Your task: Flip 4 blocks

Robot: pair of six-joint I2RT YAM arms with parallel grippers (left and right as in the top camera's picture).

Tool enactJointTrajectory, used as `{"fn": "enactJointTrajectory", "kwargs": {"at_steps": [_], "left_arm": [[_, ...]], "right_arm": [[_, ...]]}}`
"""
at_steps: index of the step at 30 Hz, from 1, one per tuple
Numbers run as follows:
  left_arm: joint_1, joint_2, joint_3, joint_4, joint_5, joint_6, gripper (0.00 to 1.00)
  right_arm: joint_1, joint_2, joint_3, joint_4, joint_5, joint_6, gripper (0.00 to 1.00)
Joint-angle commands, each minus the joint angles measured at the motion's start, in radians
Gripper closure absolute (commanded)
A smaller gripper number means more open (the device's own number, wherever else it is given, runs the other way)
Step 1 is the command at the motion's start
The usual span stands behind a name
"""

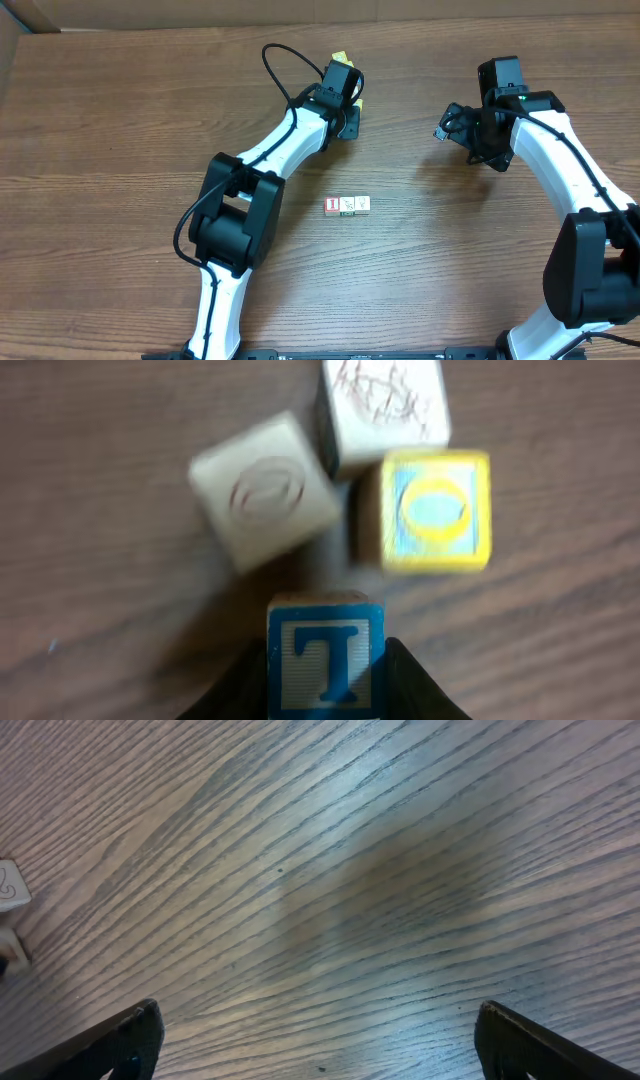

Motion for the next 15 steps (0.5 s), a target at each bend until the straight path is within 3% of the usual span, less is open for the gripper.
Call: {"fn": "enactJointTrajectory", "kwargs": {"at_steps": [1,5,10,15], "left_arm": [[0.001,-0.114,0.013,-0.059,-0.013,0.007,0.74],[0.001,-0.241,0.013,-0.214,-0.013,0.006,0.80],[0.001,-0.344,0.013,-0.407,-0.013,0.002,0.78],[0.001,-0.333,-0.006,-0.550,-0.013,-0.029,0.75]], "right_arm": [[-0.002,-0.003,0.011,0.005,0.010,-0.004,0.00],[-0.002,-0.003,0.011,0.005,0.010,-0.004,0.00],[-0.002,-0.003,0.011,0.005,0.010,-0.004,0.00],[-0.002,-0.003,0.011,0.005,0.010,-0.004,0.00]]}}
